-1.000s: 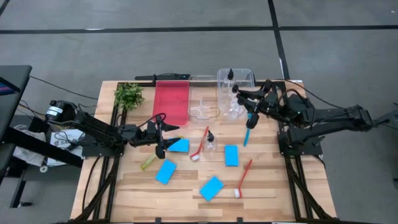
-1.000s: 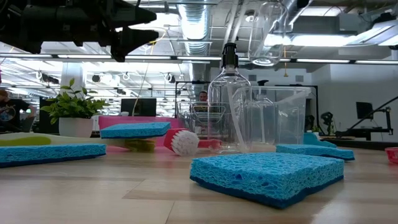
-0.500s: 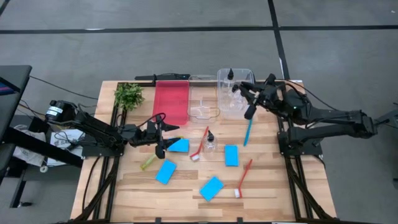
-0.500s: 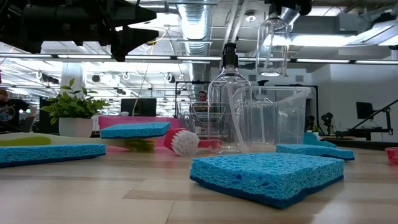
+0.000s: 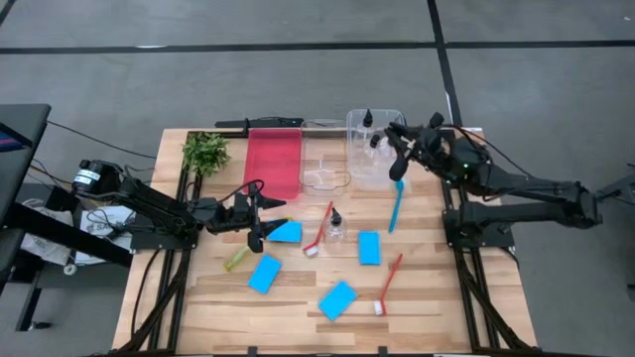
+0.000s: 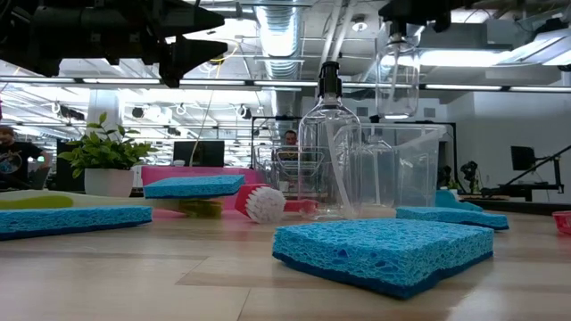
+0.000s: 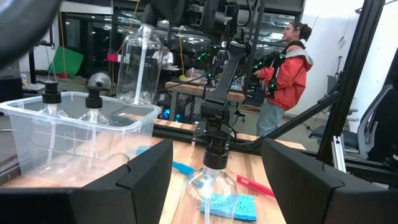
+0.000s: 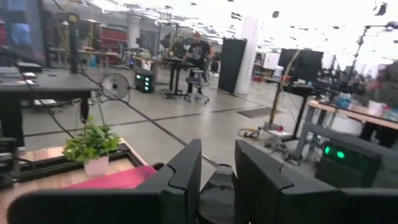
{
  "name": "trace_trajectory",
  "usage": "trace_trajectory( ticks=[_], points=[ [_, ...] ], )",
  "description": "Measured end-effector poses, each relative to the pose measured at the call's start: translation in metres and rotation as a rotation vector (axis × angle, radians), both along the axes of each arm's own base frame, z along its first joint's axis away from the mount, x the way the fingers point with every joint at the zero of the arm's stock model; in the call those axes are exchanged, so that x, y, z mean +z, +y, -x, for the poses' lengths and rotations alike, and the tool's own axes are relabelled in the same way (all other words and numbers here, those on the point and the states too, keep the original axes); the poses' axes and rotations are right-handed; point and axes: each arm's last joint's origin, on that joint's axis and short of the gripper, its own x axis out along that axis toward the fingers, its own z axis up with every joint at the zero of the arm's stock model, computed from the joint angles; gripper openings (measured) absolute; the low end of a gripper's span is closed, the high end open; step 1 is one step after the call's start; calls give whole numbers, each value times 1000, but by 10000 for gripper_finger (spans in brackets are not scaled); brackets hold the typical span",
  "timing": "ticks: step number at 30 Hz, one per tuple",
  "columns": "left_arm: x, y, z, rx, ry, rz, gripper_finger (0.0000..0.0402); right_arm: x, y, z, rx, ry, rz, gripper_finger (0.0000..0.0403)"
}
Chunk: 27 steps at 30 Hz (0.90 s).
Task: Pick & Place Kitchen Sink Supplies
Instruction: Put the bottom soap dispenser into the right transparent bin
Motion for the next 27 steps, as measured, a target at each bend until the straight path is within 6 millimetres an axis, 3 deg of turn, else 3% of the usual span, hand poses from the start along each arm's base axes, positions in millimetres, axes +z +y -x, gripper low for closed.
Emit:
trace_trajectory(
  ticks=[9,27],
  points=[
    [0,0,0,0,0,0,248,-3,-7,2,-46,16,-23,82],
    [0,0,0,0,-1,1,248,-19,-31,-13,-132,51,-124,86]
  ],
)
